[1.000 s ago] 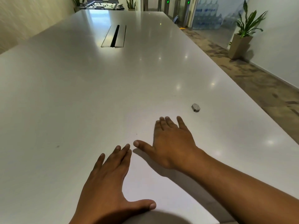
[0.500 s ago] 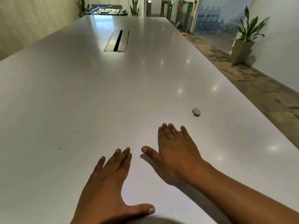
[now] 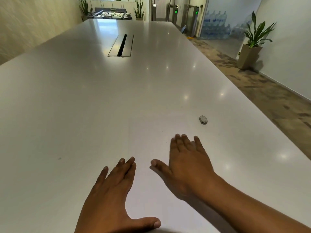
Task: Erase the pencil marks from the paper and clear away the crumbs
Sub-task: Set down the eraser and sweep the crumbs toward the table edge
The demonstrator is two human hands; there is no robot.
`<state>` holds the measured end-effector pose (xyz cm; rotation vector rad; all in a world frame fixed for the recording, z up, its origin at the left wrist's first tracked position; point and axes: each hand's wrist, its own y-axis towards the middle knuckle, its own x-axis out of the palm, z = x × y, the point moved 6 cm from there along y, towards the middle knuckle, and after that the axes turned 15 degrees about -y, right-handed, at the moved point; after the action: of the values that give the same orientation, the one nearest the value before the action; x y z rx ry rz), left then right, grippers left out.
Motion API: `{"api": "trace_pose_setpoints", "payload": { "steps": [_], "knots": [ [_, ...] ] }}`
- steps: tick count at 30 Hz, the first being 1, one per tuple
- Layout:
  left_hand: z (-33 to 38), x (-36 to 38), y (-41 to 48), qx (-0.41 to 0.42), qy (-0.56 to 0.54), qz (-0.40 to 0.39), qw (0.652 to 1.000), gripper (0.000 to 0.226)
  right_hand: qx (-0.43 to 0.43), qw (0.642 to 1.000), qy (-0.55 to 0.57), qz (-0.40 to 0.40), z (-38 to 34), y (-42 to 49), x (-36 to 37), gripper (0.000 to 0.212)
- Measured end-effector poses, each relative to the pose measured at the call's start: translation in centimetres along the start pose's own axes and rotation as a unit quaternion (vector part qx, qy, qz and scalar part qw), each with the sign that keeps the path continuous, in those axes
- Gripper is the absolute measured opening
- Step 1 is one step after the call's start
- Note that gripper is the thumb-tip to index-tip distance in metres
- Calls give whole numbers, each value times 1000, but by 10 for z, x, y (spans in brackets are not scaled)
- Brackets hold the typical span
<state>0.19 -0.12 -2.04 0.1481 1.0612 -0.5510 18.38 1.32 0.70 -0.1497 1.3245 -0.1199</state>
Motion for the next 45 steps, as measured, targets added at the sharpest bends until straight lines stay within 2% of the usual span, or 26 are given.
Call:
{"api": "trace_pose_setpoints", "payload": {
  "steps": [3,7,9,12,15,18,20,23,25,27,30,34,37,39,41,43,45],
  "knots": [
    [0,2,3,2,1,-14,1000,129,-5,1000,8,12,-2,-2,-12,114],
    [0,2,2,-7,6,-17,1000,129,-82,993,46,68,-37,21,-23,109],
    [2,2,3,-10,13,-11,1000,128,-95,992,42,66,-45,34,-19,111],
    [0,3,2,-10,9,-1,1000,129,-43,999,-2,32,-28,36,-14,110],
    [-5,3,-1,-28,4,-20,999,129,29,997,-63,-37,5,18,-11,110],
    [2,-2,-1,5,14,16,1000,132,48,994,-73,-59,19,5,-15,111],
    [2,-5,0,0,28,28,999,136,15,999,-43,-7,6,3,-25,115],
    [5,-7,-2,4,-2,33,999,131,-95,993,30,69,-33,10,-35,113],
    [7,-6,-2,-2,-16,33,999,130,-147,983,76,75,-53,21,-32,119],
    [9,-8,-2,3,-8,50,999,131,-156,981,93,68,-61,33,-24,124],
    [7,-6,-3,-44,30,-9,999,132,-100,989,77,70,-49,34,-11,119],
    [9,-6,-7,-22,10,-4,1000,129,5,998,49,45,2,10,11,106],
    [7,-4,-7,-16,9,-4,1000,130,64,997,32,22,38,-7,18,110],
    [8,-6,-7,-13,-6,14,1000,130,74,996,41,32,44,-13,12,113],
    [7,-5,-6,-13,-7,20,1000,130,42,996,56,56,32,-17,2,110],
    [13,-10,-3,41,11,61,997,135,-28,994,72,72,6,-21,-6,100],
    [13,-11,1,42,14,58,997,138,-89,991,76,64,-18,-26,-4,92]
  ]
}}
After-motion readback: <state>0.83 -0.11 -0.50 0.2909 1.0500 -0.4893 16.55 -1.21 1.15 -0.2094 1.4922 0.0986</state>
